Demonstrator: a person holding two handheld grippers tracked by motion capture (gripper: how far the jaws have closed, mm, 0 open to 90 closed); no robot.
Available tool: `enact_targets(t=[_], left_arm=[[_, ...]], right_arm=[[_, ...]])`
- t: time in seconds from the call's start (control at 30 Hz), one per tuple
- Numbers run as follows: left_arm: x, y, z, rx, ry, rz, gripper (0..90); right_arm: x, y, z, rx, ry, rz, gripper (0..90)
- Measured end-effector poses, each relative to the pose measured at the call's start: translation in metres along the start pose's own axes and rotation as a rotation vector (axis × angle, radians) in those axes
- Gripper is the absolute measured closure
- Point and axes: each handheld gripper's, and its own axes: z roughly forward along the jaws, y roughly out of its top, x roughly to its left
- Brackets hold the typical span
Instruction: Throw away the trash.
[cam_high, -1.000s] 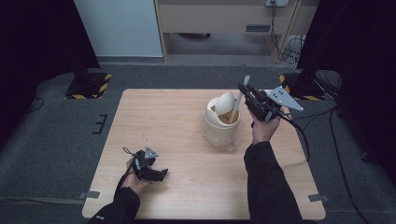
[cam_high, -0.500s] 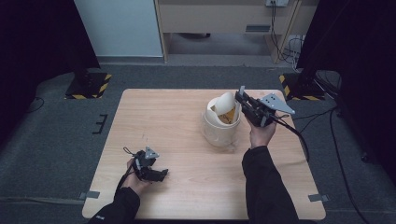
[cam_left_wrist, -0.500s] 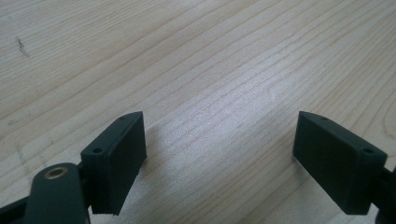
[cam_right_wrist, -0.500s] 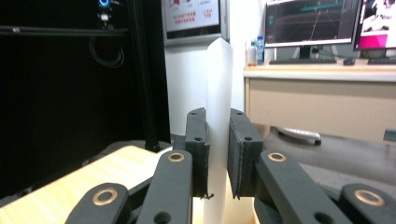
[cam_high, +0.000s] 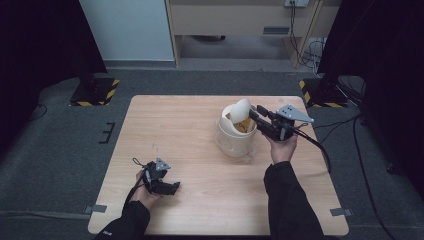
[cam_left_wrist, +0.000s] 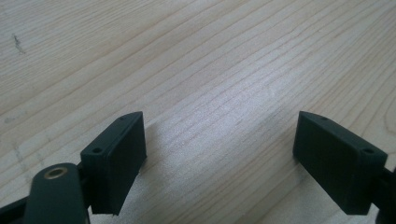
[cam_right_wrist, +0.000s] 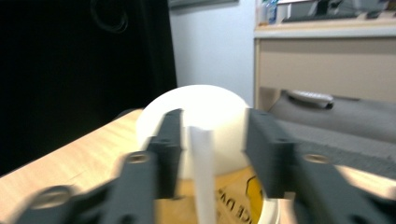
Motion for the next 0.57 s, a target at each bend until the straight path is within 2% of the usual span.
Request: enact_targets(t=[0.03, 0.07, 0.1, 0.17, 0.3, 0.43, 0.5, 0.57], left_arm=[[0.000, 0.000, 0.000, 0.001, 0.002, 0.001, 16.5], [0.000, 0.000, 0.000, 0.001, 0.002, -0.001, 16.4], [0.001, 0.000, 0.000, 0.001, 0.001, -0.002, 16.3], [0.001, -0.001, 0.000, 0.000, 0.002, -0.005, 15.6], [0.003, -0.002, 0.000, -0.002, 0.000, -0.015, 14.1], [0.003, -0.004, 0.001, -0.014, -0.002, -0.016, 11.0], [0.003, -0.005, 0.002, -0.020, -0.006, -0.011, 9.0], [0.004, -0.006, 0.003, -0.031, -0.008, -0.010, 7.3]], right_arm=[[0.000, 0.000, -0.001, 0.005, 0.003, 0.000, 46.1], [0.000, 0.001, -0.005, 0.010, 0.009, -0.006, 35.3], [0.000, 0.001, -0.007, 0.013, 0.012, -0.012, 29.3], [-0.002, -0.002, -0.015, 0.016, 0.040, 0.012, 18.1], [-0.009, -0.015, -0.032, 0.044, 0.036, 0.019, 12.2], [-0.017, -0.036, -0.045, 0.152, 0.002, 0.032, 7.8], [-0.023, -0.052, -0.052, 0.230, -0.017, 0.024, 6.8], [-0.028, -0.066, -0.058, 0.285, -0.031, 0.031, 5.3]])
